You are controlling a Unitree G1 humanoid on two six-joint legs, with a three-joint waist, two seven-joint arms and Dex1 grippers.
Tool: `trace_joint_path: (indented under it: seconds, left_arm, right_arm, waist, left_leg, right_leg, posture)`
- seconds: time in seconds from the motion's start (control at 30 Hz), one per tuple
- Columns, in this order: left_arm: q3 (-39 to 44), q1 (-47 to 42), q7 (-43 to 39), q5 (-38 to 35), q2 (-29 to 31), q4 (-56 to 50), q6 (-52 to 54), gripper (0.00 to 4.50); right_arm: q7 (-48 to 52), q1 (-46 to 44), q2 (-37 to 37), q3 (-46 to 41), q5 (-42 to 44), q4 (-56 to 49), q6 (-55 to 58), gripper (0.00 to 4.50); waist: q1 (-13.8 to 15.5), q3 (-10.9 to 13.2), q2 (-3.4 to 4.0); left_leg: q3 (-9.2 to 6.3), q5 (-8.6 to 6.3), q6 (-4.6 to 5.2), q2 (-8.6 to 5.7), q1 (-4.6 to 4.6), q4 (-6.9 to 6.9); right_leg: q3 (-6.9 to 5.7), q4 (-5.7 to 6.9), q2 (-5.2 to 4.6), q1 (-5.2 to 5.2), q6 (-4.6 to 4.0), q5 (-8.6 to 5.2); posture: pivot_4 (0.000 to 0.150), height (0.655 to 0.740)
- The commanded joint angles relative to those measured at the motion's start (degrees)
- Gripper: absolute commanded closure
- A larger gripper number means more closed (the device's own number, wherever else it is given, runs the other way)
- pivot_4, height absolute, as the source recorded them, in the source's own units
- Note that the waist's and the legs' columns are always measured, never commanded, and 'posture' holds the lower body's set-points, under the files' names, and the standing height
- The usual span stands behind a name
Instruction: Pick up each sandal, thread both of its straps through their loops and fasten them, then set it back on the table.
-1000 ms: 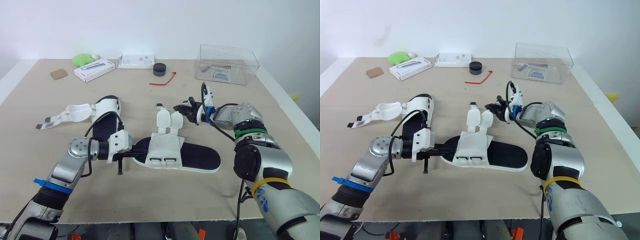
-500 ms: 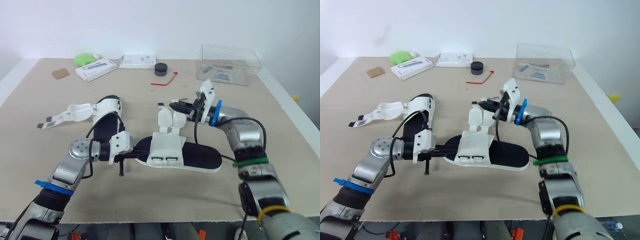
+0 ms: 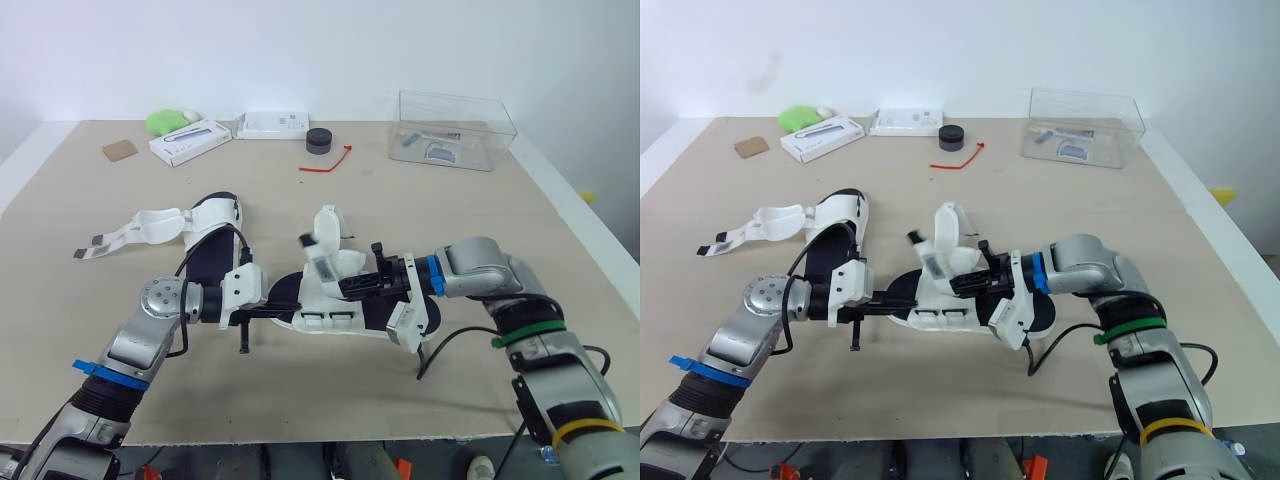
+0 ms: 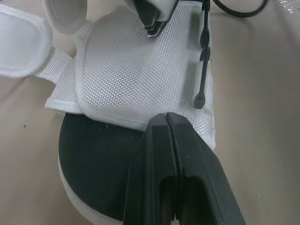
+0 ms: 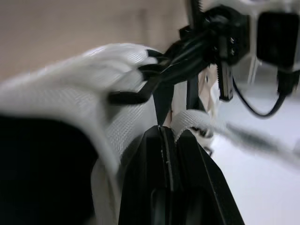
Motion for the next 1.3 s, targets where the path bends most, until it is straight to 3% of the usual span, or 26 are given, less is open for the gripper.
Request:
trace_joint_path:
  seconds: [0.03, 0.23, 0.37, 0.43, 0.5, 0.6, 0.63, 0.67, 0.77, 0.8, 0.83, 0.93, 1.03, 1.13, 1.3]
  left_arm:
    - [-0.14, -0.62, -0.31, -0.04, 0.15, -0.99, -0.26, 4.5]
    - [-0.09, -0.58, -0.37, -0.27, 0.26, -1.53, 0.28, 4.5]
    - [-0.18, -0.55, -0.35, -0.24, 0.2, -1.61, 0.33, 4.5]
    - [-0.26, -0.51, -0.34, -0.26, 0.12, -1.71, 0.36, 4.5]
    - [-0.37, -0.53, -0.34, -0.25, 0.02, -1.7, 0.37, 4.5]
    - [-0.49, -0.66, -0.49, -0.34, -0.04, -1.63, 0.42, 4.5]
    - [-0.52, -0.73, -0.54, -0.35, -0.04, -1.55, 0.4, 4.5]
    - [-0.56, -0.81, -0.61, -0.36, -0.01, -1.47, 0.38, 4.5]
    - [-0.68, -1.14, -0.76, -0.4, 0.04, -1.15, 0.36, 4.5]
    - [-0.7, -1.19, -0.79, -0.41, 0.04, -1.1, 0.36, 4.5]
    - [-0.71, -1.3, -0.84, -0.43, 0.04, -1.03, 0.4, 4.5]
    - [-0.7, -1.77, -1.25, -0.94, -0.13, -0.75, 0.96, 4.5]
    - [-0.89, -2.08, -1.6, -1.07, -0.45, -0.37, 1.32, 4.5]
    - [-0.63, -2.45, -1.39, -1.26, -0.81, 0.46, 1.68, 4.5]
    - [0.02, -2.78, -1.31, -1.13, -0.66, 2.98, 1.69, 4.5]
  right_arm:
    - [-9.49, -2.05, -0.46, -3.27, -10.22, 1.62, -3.51, 4.41]
    - [-23.32, -3.79, -1.65, -3.27, -20.66, 1.49, -2.4, 4.41]
    - [-28.28, -4.67, -2.79, -0.1, -19.45, 4.1, -0.47, 4.41]
    - [-27.76, -5.14, -3.53, 2.88, -14.14, 6.29, -0.02, 4.41]
    - [-27.32, -5.64, -4.39, 5.36, -10.28, 7.25, 0.21, 3.94]
    - [-26.63, -6.23, -6.23, 8.8, -6.4, 6.79, -0.36, 2.66]
    - [-26.28, -6.38, -6.77, 9.98, -4.89, 6.75, -0.37, 2.5]
    - [-25.87, -6.37, -7.55, 11.41, -2.6, 6.23, -0.38, 1.76]
    - [-24.69, -5.84, -10.33, 15.6, 5.13, 4.11, 0.16, 0.34]
    - [-24.25, -5.64, -11.05, 16.56, 7.15, 3.47, 0.61, 0.07]
    - [-23.31, -5.28, -12.39, 17.85, 9.52, 2.56, 1.3, 0.07]
    - [-19.86, -2.84, -17.46, 21.46, 18.76, -0.99, 4.73, 0.07]
    - [-11.78, 4.17, -22.82, 23.01, 37.57, -9.48, 18.96, 0.07]
    - [-4.57, 10.92, -25.88, 19.35, 54.12, -21.09, 39.64, 0.07]
    - [-4.63, 17.69, -34.77, 12.41, 89.78, -50.32, 83.44, 0.07]
  waist:
    - [0.02, 0.0, 0.0]
    - [0.03, 0.0, 0.0]
    - [0.01, 0.0, 0.0]
    - [0.0, 0.0, 0.0]
    - [-0.01, 0.0, 0.0]
    - [-0.02, 0.0, 0.0]
    - [-0.02, 0.0, 0.0]
    - [-0.02, 0.0, 0.0]
    - [-0.01, 0.0, 0.0]
    - [-0.01, 0.0, 0.0]
    - [-0.01, 0.0, 0.0]
    - [0.12, 0.0, 0.0]
    - [0.29, 0.0, -0.01]
    - [0.03, 0.0, -0.01]
    - [0.06, 0.01, 0.02]
  left_leg:
    - [0.0, 0.01, -0.01, 0.0, 0.01, 0.0]
    - [0.04, 0.01, -0.01, -0.03, 0.0, 0.0]
    - [0.04, 0.01, -0.01, -0.04, 0.01, 0.0]
    - [0.04, 0.01, -0.01, -0.03, 0.02, 0.0]
    - [0.04, 0.01, 0.0, -0.03, 0.03, -0.01]
    - [0.04, 0.01, 0.0, -0.03, 0.03, -0.02]
    - [0.05, 0.01, 0.0, -0.03, 0.03, -0.02]
    - [0.05, 0.01, 0.01, -0.03, 0.03, -0.02]
    - [0.05, 0.0, 0.02, -0.03, 0.03, -0.02]
    - [0.05, -0.01, 0.03, -0.03, 0.03, -0.02]
    - [0.05, -0.01, 0.03, -0.03, 0.03, -0.02]
    - [0.02, -0.01, 0.03, -0.03, 0.02, -0.02]
    - [0.02, -0.03, 0.07, -0.04, 0.01, -0.02]
    - [-0.01, -0.06, 0.12, -0.02, 0.01, 0.0]
    - [-0.03, -0.04, 0.13, 0.15, 0.08, 0.04]
  right_leg:
    - [0.0, 0.0, -0.01, 0.0, -0.01, 0.0]
    - [0.05, 0.01, -0.04, 0.0, -0.02, 0.0]
    - [0.06, 0.01, -0.04, 0.0, -0.03, 0.0]
    - [0.06, 0.01, -0.02, 0.0, -0.04, -0.01]
    - [0.08, 0.01, -0.01, 0.0, -0.04, -0.01]
    - [0.08, 0.01, -0.01, 0.0, -0.04, -0.01]
    - [0.08, 0.01, -0.01, 0.0, -0.04, -0.01]
    - [0.08, 0.01, -0.02, 0.0, -0.04, -0.01]
    - [0.08, 0.0, -0.03, 0.0, -0.04, -0.01]
    - [0.08, 0.0, -0.03, 0.01, -0.04, -0.01]
    - [0.09, 0.0, -0.03, 0.01, -0.04, -0.01]
    - [0.07, 0.0, -0.05, 0.02, -0.04, -0.01]
    - [0.06, -0.03, -0.08, 0.03, -0.02, -0.03]
    - [0.06, -0.03, -0.25, 0.07, 0.01, -0.04]
    - [0.02, 0.05, -0.12, 0.06, -0.06, 0.02]
  posture:
    - [0.15, 0.74]
    - [0.15, 0.74]
    - [0.15, 0.74]
    - [0.15, 0.74]
    - [0.15, 0.74]
    - [0.15, 0.74]
    - [0.15, 0.74]
    - [0.15, 0.74]
    - [0.15, 0.74]
    - [0.15, 0.74]
    - [0.15, 0.74]
    - [0.15, 0.74]
    - [0.15, 0.74]
    - [0.15, 0.74]
    - [0.15, 0.74]
